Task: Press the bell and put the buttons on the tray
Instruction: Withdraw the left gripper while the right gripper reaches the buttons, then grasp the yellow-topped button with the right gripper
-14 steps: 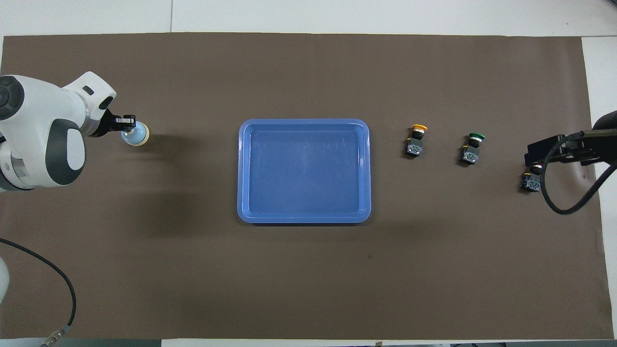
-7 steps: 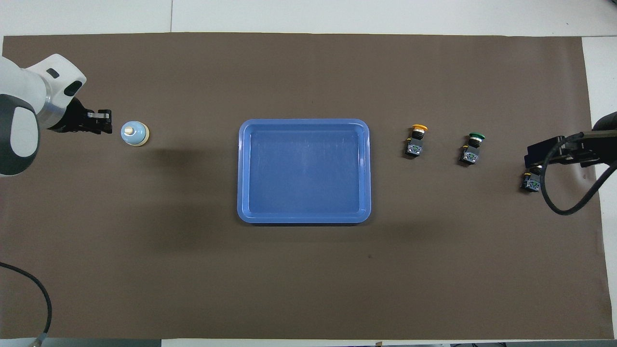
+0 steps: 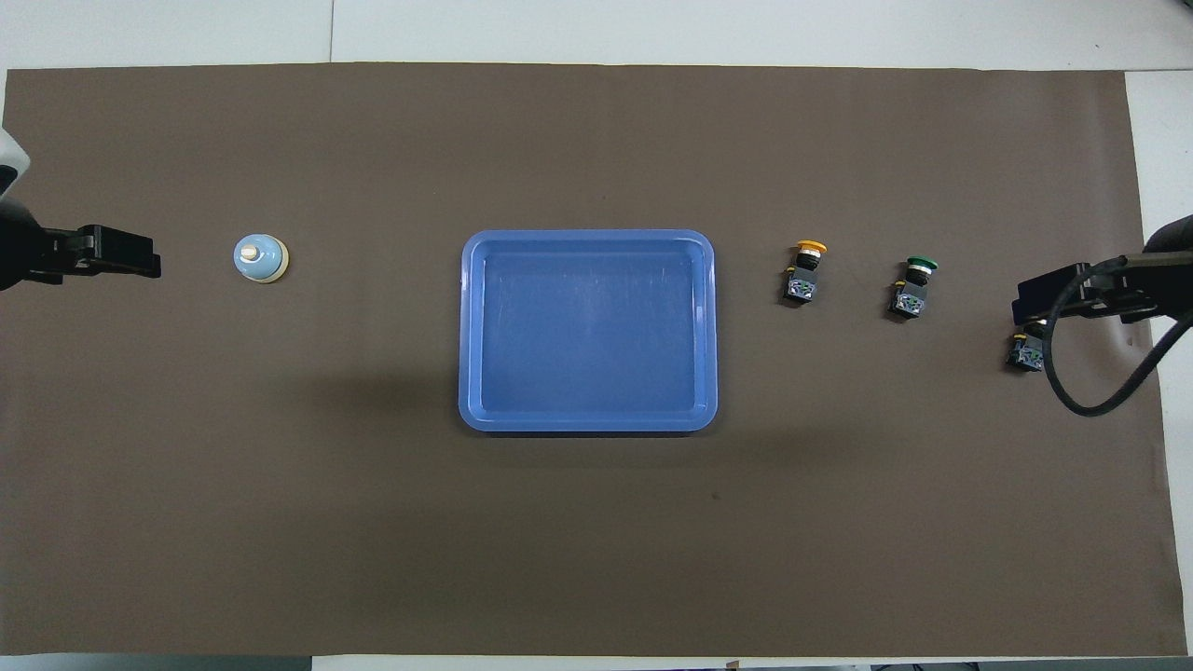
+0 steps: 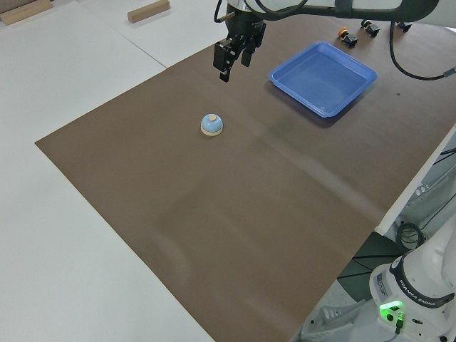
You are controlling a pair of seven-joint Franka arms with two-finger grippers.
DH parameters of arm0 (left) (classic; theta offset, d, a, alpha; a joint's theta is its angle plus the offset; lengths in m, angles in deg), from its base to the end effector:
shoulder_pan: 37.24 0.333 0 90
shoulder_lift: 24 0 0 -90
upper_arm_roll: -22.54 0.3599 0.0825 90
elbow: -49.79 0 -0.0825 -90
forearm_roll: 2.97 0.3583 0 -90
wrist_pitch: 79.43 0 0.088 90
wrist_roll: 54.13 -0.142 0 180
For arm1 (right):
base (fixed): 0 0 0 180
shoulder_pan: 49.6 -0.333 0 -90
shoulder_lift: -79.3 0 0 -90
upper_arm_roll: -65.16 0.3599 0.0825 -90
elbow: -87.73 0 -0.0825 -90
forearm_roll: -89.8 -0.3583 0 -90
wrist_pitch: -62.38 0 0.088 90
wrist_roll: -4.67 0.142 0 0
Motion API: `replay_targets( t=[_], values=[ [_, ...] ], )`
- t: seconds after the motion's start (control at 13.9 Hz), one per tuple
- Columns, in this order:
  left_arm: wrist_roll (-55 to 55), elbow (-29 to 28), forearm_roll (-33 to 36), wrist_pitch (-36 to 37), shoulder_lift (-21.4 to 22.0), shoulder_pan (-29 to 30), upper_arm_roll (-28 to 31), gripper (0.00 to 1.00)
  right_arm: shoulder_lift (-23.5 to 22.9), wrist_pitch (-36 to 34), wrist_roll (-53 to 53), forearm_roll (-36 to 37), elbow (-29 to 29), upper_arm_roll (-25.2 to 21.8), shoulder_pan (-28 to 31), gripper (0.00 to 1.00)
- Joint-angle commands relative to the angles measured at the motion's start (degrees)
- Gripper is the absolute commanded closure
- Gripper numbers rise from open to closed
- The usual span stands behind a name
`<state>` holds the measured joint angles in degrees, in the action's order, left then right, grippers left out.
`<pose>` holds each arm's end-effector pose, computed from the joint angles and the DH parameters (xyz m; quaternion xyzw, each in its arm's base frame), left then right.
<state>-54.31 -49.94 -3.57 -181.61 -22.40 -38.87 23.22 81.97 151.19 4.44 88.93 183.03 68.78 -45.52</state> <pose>0.5365 -0.0101 0.5906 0.9993 -0.0089 0.0353 0.0056 0.5057 -0.0011 0.6147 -0.9994 0.0022 0.0333 0.0063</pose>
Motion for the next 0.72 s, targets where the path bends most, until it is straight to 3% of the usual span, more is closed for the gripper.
replay_targets(
  t=[0.0, 0.36, 0.65],
  values=[
    [0.09, -0.83, 0.60, 4.16, 3.67, -0.04, -0.42, 0.00, 0.85, -0.05, 0.31, -0.80, 0.67, 0.68, -0.03, 0.00],
    [0.09, 3.02, 0.60, 9.10, 2.89, -0.04, -0.33, 0.00, 2.87, 10.31, 8.04, -0.80, 8.65, 0.68, -4.16, 0.00],
    [-0.09, 6.12, 0.60, 12.27, 0.69, 0.13, -0.24, 0.00, -0.55, 17.43, 13.40, -0.72, 11.91, 0.77, -7.06, 0.00]
  ],
)
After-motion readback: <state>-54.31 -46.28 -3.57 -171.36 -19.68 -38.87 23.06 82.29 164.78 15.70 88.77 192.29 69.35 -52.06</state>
